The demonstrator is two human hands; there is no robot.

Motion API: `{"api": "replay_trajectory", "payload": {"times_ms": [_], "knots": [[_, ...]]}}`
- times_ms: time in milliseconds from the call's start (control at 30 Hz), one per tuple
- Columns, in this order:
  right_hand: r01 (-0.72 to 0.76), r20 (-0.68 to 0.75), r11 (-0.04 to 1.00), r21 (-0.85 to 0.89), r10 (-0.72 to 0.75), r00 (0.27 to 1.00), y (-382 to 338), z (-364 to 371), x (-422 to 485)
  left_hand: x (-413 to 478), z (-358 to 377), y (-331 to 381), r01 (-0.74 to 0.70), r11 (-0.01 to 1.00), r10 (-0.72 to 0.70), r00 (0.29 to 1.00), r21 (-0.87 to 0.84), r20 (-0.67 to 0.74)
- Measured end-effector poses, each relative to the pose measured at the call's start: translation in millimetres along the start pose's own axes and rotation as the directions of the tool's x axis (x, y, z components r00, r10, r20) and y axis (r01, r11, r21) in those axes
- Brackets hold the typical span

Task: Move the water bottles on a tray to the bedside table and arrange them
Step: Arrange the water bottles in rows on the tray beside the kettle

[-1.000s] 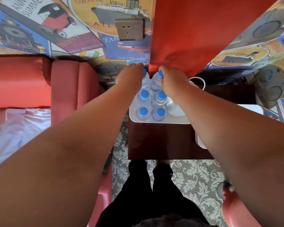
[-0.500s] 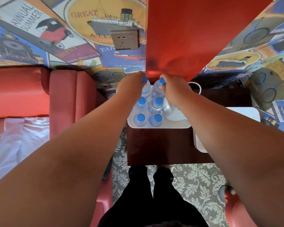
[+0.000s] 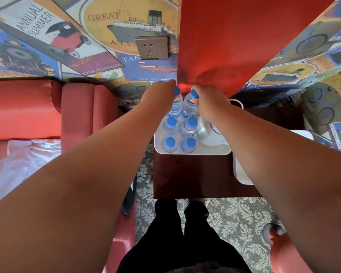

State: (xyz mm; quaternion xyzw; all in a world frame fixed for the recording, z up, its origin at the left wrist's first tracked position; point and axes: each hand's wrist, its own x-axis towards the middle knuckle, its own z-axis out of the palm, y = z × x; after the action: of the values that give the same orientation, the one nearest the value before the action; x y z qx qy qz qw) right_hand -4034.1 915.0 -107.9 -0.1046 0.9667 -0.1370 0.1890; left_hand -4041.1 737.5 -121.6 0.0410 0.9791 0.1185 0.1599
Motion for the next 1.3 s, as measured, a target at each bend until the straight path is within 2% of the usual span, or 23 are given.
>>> {"api": "replay_trajectory", "payload": {"times_ms": [267,567,767,1000,1300], "knots": [[0.035,0.058,0.999,0.002,-0.035,0.998,-1,8,-19,-22,13,0,0.007,1.0,-0.006,0.999,-0.012,0.054],[0.04,0.059,0.999,0.007,-0.04,0.997,-5,4,-23,-28,16,-1,0.033,0.999,-0.033,0.998,0.013,0.048],[0.068,0.097,0.995,-0.071,-0.061,0.993,-12,3,-19,-27,19,-6,0.068,0.997,-0.067,0.997,-0.028,0.043],[0.021,0.104,0.994,-0.109,-0.01,0.995,-15,6,-18,-28,21,-4,0.035,0.999,-0.034,0.999,-0.014,0.02],[0.002,0.151,0.988,-0.154,0.022,0.988,-14,1,-17,-31,17,6,0.057,0.998,-0.055,0.997,-0.032,0.059]]}}
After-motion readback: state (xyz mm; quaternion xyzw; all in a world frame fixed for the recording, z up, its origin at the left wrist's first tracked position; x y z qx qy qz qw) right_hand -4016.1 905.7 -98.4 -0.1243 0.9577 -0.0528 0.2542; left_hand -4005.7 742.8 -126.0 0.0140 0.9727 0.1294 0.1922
